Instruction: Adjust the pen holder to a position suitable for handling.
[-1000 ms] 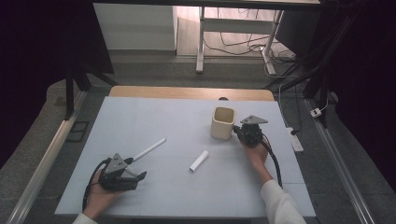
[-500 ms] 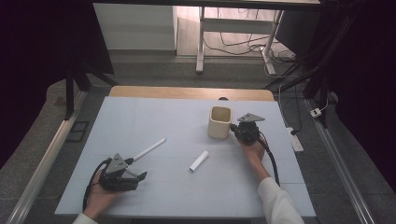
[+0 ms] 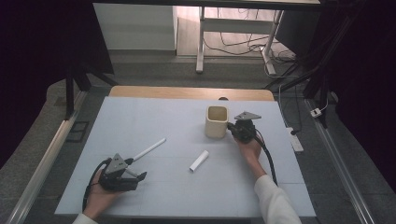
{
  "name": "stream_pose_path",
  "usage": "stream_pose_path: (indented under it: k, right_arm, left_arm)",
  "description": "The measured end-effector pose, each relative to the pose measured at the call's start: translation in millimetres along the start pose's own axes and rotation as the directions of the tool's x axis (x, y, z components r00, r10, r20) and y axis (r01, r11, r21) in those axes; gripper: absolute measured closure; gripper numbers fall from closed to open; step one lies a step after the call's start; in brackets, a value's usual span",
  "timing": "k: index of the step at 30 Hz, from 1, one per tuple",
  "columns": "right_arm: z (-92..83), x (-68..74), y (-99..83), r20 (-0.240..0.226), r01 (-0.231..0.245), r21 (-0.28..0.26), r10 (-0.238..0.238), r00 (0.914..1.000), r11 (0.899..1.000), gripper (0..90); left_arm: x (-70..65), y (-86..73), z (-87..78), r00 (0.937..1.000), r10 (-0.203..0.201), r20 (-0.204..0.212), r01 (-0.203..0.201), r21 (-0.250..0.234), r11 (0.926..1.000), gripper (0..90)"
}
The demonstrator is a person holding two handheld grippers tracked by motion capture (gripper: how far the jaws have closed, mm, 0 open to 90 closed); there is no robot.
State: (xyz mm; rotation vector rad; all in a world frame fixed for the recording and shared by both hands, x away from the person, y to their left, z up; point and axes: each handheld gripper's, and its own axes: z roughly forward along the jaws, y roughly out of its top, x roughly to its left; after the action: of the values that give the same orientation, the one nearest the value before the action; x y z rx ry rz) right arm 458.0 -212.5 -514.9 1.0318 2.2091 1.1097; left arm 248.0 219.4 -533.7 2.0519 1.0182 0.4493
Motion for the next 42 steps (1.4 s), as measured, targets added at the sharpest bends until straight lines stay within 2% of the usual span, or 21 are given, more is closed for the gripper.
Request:
stream_pose_path:
  k: [11,42]
  right_arm:
    - [8.0,9.1,5.3,-0.030,0.014,0.000,-0.014,0.9995,1.000,89.0]
    - [33.6,36.6,20.1,-0.099,0.010,-0.016,-0.012,0.9950,1.000,89.0]
  left_arm:
    - [0.2,-0.2,-0.2,1.0000,-0.001,-0.001,0.001,0.000,1.0000,23.0]
    - [-0.2,-2.1,-1.6,1.0000,-0.004,-0.009,0.004,0.007,1.0000,23.0]
